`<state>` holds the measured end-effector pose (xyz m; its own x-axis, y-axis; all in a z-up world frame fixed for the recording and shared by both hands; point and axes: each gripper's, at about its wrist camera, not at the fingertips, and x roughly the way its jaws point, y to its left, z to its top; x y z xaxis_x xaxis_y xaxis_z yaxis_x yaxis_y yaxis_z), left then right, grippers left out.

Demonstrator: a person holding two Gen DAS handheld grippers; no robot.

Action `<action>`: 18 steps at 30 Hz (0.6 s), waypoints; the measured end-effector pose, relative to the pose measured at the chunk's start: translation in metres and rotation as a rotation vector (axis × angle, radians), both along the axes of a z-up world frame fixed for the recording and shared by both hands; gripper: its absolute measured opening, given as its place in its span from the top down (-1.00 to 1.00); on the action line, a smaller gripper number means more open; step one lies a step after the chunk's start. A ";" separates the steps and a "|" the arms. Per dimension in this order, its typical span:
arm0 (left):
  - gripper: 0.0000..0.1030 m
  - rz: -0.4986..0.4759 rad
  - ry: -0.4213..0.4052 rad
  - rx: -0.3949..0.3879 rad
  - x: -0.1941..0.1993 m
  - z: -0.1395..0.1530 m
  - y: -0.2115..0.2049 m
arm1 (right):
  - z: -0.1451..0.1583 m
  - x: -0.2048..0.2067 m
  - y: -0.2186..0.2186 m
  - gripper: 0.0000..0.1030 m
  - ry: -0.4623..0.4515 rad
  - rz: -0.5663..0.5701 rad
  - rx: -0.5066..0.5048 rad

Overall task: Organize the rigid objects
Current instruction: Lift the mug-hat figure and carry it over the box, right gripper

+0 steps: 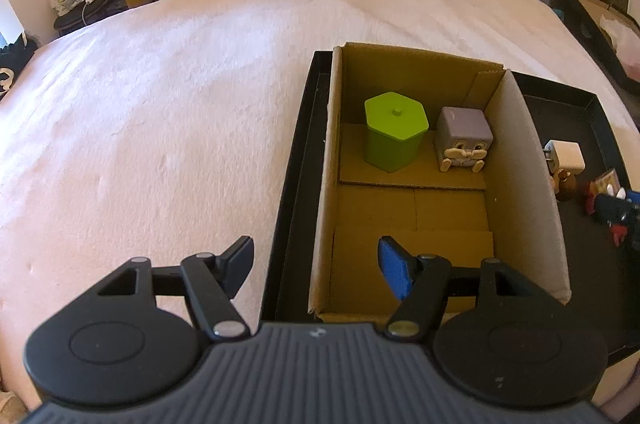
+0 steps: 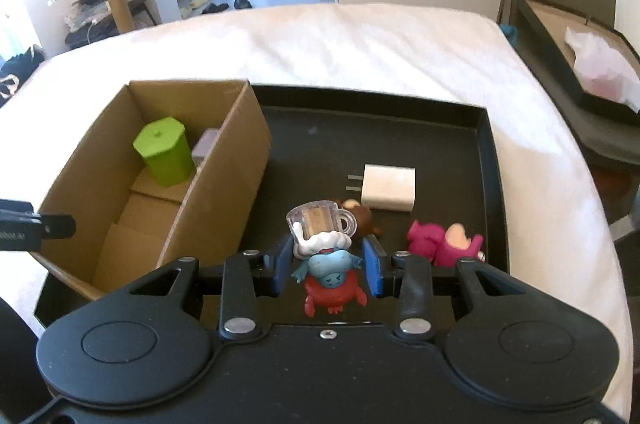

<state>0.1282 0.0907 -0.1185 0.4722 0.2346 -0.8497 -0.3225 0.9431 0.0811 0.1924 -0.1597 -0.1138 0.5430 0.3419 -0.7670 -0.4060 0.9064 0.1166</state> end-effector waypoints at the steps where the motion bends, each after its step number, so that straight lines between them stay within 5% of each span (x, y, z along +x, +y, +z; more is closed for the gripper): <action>1: -0.30 -0.001 -0.006 0.000 -0.001 0.001 0.000 | 0.003 0.001 0.000 0.29 -0.004 -0.001 0.010; 13: -0.23 0.000 -0.058 -0.043 -0.005 0.005 0.004 | 0.034 -0.006 0.017 0.29 -0.090 0.062 0.134; 18: 0.04 -0.007 -0.077 -0.058 -0.008 0.004 0.006 | 0.035 -0.008 0.027 0.29 -0.090 0.063 0.175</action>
